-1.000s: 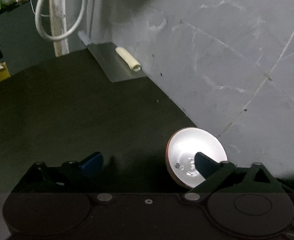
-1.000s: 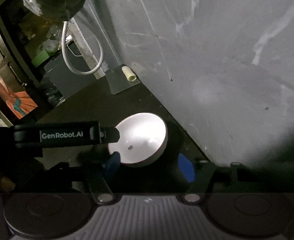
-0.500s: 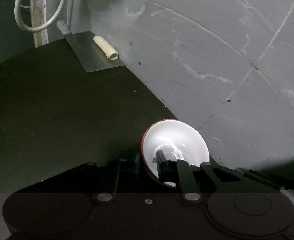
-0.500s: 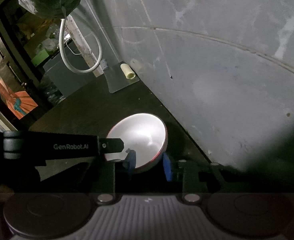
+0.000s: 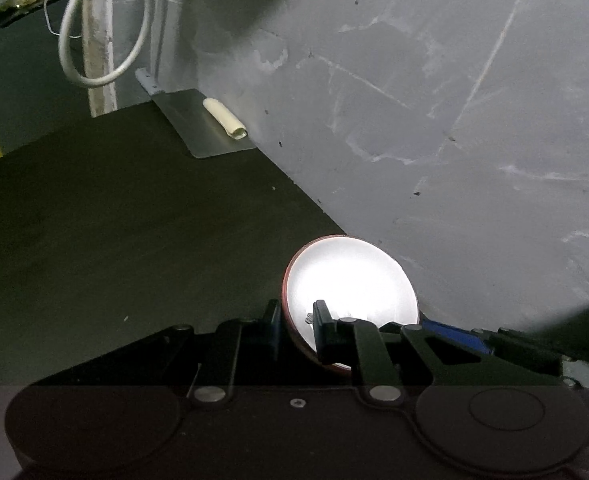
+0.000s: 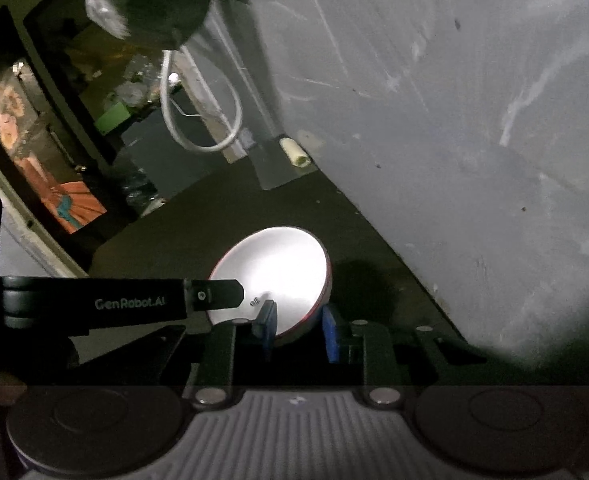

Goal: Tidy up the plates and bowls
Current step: 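Carry the second white bowl with both grippers and lower it into the first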

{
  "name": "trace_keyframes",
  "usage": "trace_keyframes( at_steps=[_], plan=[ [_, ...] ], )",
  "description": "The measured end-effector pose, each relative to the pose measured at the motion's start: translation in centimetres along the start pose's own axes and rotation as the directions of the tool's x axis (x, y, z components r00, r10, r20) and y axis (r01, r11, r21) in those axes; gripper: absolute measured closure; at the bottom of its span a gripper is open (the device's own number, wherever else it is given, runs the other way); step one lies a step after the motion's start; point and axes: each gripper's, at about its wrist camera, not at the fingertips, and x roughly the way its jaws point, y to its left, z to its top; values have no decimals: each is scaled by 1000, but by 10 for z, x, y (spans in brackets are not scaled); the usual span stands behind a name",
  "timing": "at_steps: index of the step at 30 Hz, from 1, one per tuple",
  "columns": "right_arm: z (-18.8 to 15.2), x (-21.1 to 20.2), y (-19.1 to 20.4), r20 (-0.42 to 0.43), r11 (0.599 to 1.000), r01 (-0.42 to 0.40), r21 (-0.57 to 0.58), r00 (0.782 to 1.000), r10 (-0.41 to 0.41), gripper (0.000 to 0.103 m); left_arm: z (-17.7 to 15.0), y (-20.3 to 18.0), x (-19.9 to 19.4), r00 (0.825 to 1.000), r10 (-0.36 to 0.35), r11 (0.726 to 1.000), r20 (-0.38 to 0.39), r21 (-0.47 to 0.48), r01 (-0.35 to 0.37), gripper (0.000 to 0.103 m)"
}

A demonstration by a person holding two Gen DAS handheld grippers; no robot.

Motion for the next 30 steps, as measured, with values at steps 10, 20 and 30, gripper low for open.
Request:
trace_keyframes(
  at_steps=[10,20,30],
  plan=[
    [-19,-54,25,21,998,-46,-38,999,47,75,-36,-7,-62,1000,-3,1000,26,8,3,86],
    [-50,-81,34,-7,998,-44,-39,999,44,75,-70,-10,-88,1000,-17,1000,20,-10,17,86],
    [-64,-101,40,-25,996,-70,-50,997,69,75,-88,-11,-105,1000,-19,1000,15,-17,19,86]
  ],
)
